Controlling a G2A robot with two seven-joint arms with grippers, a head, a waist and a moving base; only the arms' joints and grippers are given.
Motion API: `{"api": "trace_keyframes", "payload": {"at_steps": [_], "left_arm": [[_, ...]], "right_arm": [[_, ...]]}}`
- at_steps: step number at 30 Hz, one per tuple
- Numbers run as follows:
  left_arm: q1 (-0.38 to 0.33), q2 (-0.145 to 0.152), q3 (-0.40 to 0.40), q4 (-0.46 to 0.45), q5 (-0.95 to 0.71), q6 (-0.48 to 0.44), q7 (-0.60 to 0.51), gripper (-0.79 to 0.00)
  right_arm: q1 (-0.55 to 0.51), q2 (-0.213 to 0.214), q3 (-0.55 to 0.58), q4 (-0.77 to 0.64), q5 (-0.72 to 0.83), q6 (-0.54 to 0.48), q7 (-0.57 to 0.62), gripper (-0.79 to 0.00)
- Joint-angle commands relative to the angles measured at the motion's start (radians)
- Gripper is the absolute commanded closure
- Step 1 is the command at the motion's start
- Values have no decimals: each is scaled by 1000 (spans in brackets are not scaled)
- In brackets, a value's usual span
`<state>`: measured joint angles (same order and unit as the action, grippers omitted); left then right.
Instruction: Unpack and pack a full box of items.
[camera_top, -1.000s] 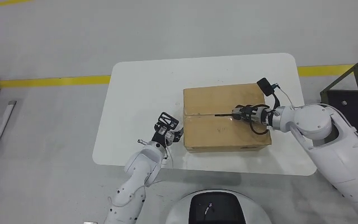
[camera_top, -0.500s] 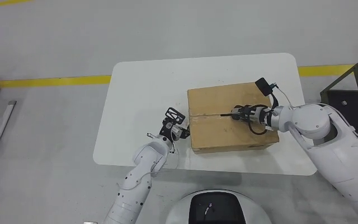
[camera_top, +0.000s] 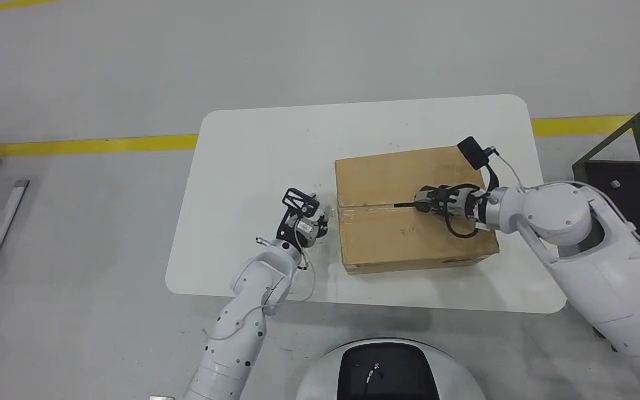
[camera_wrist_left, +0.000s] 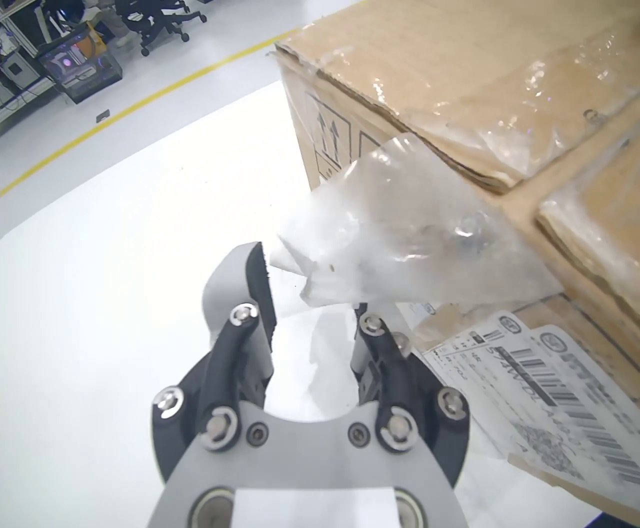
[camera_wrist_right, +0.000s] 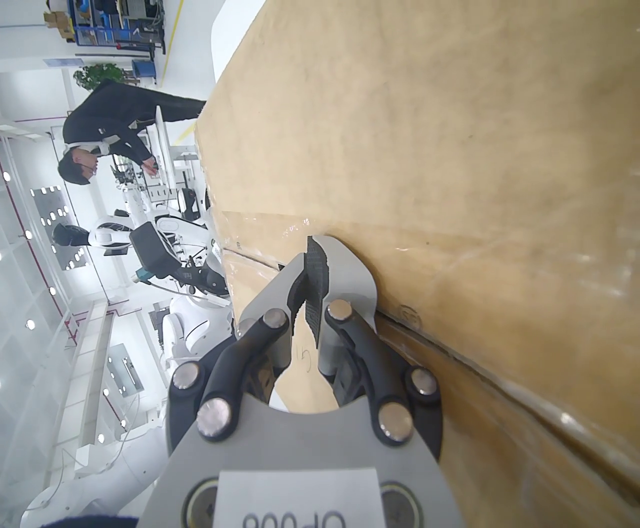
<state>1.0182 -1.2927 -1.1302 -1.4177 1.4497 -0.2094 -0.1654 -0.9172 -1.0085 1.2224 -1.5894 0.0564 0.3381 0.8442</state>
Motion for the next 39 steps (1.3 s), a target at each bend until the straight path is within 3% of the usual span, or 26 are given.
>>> {"api": "trace_keyframes", "payload": {"at_steps": [1, 9, 16, 24, 29, 32, 34, 37, 39], "left_arm": [[6, 2, -9, -10, 0, 2, -1, 0], [43, 9, -43, -88, 38, 23, 2, 0], [98, 18, -81, -215, 77, 40, -11, 0], [161, 26, -105, -379, 113, 25, -29, 0], [164, 25, -88, -449, 96, -22, -37, 0], [145, 21, -58, -448, 92, -38, -38, -46], [120, 17, -29, -435, 111, -38, -34, -142], [81, 9, 16, -412, 134, -34, -22, -163], [54, 4, 43, -402, 153, -37, -21, -240]], "right_arm": [[2, 0, -1, 3, 0, 0, 1, 0], [8, 0, 1, 12, 1, -2, 1, 0], [9, 0, 2, 11, 1, -2, 0, 0], [9, -1, -1, 11, 0, -7, 1, 0], [7, -1, -3, 8, -2, -8, -1, 0], [4, -1, -1, 3, -4, -8, -5, 0], [2, 0, -1, -2, -5, -7, -6, 0], [-3, 1, 1, -16, -17, -7, -11, 0], [-8, 2, 5, -27, -25, -3, -15, 0]]}}
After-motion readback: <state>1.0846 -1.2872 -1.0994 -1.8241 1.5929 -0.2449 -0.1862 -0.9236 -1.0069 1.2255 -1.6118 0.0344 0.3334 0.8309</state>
